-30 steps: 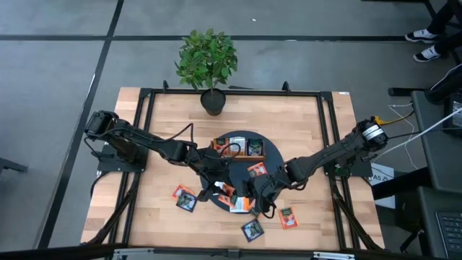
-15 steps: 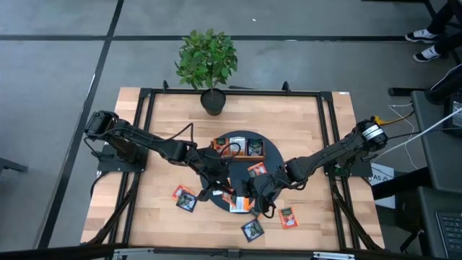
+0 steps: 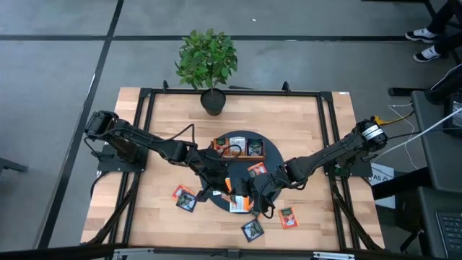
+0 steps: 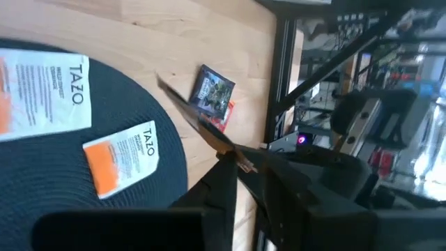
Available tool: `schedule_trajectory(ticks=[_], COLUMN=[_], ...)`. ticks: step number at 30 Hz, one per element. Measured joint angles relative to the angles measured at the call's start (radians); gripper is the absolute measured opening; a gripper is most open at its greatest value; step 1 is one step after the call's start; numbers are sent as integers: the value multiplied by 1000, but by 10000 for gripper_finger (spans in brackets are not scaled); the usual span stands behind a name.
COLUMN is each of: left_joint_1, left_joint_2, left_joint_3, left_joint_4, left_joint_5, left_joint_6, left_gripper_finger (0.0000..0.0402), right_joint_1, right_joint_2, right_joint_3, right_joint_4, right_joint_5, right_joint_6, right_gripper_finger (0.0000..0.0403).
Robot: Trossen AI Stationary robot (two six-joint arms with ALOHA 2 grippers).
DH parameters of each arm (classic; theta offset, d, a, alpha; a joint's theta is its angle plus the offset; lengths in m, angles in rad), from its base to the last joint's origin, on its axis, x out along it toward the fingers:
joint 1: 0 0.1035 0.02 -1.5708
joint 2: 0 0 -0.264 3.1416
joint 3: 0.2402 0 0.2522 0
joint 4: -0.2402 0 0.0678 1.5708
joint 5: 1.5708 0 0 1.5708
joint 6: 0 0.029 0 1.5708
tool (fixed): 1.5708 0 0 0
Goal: Pick & Place Tea
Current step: Put the orange tea bag into the left side of the wooden organizer
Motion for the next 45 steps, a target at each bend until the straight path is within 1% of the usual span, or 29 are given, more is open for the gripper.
schedule_trajectory(ticks=[5, 9, 12, 16, 19, 22, 25, 28, 30, 32, 34, 35, 40, 45], left_joint_1=[10, 25, 32, 32, 32, 32, 43, 62, 82, 105, 127, 137, 174, 200], left_joint_2=[-2, -23, -56, -107, -136, -160, -178, -203, -220, -234, -248, -253, -261, -261], left_joint_3=[0, 0, 0, 0, 0, -29, -80, -133, -172, -218, -266, -291, -411, -495], left_joint_4=[-11, -51, -86, -128, -153, -133, -79, 3, 62, 127, 198, 238, 450, 624], left_joint_5=[-1, -2, -5, -27, -50, -72, -74, -80, -80, -80, -82, -81, -116, -184], left_joint_6=[18, 21, 39, 84, 108, 132, 132, 132, 128, 109, 93, 87, 61, 41], left_gripper_finger=[3, 3, 3, 3, 3, 3, 3, 3, 3, 3, 3, 3, 3, 3], right_joint_1=[0, 0, 0, -1, -13, -23, -25, -24, -24, -24, -24, -24, -24, -24], right_joint_2=[0, 0, 0, -4, -6, -6, -6, -6, -6, -6, -6, -6, -2, -1], right_joint_3=[0, 0, 1, 1, 2, 2, 2, 2, 2, 2, 2, 2, -46, -151], right_joint_4=[-11, -26, -38, -97, -166, -220, -256, -269, -283, -298, -322, -337, -303, -176], right_joint_5=[15, 114, 166, 221, 222, 222, 223, 200, 166, 140, 124, 123, 124, 124], right_joint_6=[120, 132, 135, 171, 252, 340, 420, 509, 566, 628, 671, 686, 781, 791], right_gripper_finger=[102, 123, 134, 140, 138, 133, 124, 105, 84, 54, 21, 11, 7, 6])
